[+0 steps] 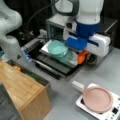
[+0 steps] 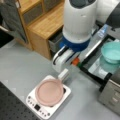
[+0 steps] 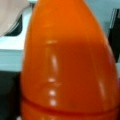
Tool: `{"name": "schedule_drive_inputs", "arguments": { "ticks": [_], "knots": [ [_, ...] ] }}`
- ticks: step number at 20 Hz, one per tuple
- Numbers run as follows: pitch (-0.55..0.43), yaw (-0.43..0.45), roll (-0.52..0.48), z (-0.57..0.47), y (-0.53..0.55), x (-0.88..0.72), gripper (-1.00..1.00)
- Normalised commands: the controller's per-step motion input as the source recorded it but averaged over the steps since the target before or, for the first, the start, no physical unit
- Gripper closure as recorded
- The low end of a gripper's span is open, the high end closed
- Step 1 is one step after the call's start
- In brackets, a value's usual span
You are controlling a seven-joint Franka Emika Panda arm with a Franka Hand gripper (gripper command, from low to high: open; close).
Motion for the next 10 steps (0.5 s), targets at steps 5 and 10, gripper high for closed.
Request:
{"name": "schedule_drive_inputs", "arguments": {
  "ticks": [5,10],
  "knots": [
    [-0.18,-0.064,0.141,-0.02,0.06,-0.54,1.0],
    [-0.205,0.021,0.122,-0.15,0.09,-0.61,1.0]
  ]
}}
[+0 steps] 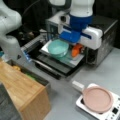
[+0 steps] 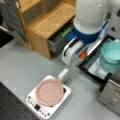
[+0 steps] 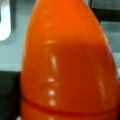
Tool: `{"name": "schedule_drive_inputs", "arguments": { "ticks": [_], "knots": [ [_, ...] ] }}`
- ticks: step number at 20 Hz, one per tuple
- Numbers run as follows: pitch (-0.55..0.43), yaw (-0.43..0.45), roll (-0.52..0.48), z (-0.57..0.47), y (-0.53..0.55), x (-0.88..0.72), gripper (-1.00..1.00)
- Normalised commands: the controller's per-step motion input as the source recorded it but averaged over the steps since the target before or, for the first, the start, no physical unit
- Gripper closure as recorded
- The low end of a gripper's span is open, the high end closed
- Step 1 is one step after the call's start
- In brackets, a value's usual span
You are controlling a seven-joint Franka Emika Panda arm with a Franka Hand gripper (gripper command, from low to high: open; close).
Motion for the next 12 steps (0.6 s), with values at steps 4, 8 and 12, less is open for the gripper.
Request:
{"name": "schedule_drive_inputs", "arguments": {
  "ticks": [4,8,12],
  "knots": [
    [-0.226,0.047,0.098,-0.22,0.1,-0.7,1.0],
    [-0.243,0.035,0.14,-0.23,0.1,-0.69,1.0],
    [-0.262,-0.003,0.184,-0.21,0.06,-0.62,1.0]
  ]
}}
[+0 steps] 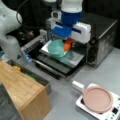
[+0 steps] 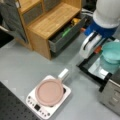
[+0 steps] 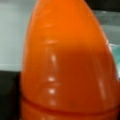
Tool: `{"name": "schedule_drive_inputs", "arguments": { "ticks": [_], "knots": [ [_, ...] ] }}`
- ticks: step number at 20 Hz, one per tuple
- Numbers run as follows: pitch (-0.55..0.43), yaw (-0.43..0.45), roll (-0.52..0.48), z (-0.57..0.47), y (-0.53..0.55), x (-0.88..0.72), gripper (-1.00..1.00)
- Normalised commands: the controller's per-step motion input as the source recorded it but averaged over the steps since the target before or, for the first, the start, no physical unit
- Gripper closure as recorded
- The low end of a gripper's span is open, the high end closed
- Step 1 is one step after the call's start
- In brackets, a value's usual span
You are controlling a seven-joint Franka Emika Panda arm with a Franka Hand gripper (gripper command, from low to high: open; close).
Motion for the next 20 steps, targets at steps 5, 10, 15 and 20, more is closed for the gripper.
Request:
{"name": "schedule_drive_inputs", "arguments": {
  "ticks": [5,10,15,20],
  "knots": [
    [-0.251,-0.014,0.182,-0.17,0.01,-0.52,1.0],
    [-0.215,0.031,0.173,-0.17,0.03,-0.43,1.0],
    [-0.182,0.073,0.18,-0.19,0.13,-0.47,1.0],
    [-0.149,0.091,0.148,-0.26,0.19,-0.54,1.0]
  ]
}}
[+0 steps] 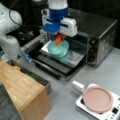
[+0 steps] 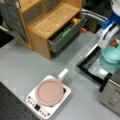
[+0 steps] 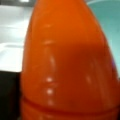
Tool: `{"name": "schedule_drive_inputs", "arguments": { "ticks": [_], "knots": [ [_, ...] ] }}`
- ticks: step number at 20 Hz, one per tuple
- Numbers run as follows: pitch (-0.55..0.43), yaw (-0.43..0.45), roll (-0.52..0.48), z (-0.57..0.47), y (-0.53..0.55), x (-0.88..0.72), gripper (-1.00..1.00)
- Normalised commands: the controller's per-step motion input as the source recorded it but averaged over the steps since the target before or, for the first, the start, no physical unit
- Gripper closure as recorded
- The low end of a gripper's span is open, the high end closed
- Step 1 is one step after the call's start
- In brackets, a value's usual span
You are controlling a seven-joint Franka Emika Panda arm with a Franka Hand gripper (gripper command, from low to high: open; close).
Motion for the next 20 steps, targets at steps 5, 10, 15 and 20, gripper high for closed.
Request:
{"name": "schedule_drive_inputs", "arguments": {
  "ticks": [5,10,15,20],
  "knots": [
    [-0.15,0.075,0.164,-0.24,0.06,-0.47,1.0],
    [-0.143,0.064,0.203,-0.24,-0.1,-0.41,1.0],
    [-0.15,0.058,0.216,-0.18,-0.17,-0.4,1.0],
    [-0.137,0.035,0.214,-0.17,-0.1,-0.41,1.0]
  ]
}}
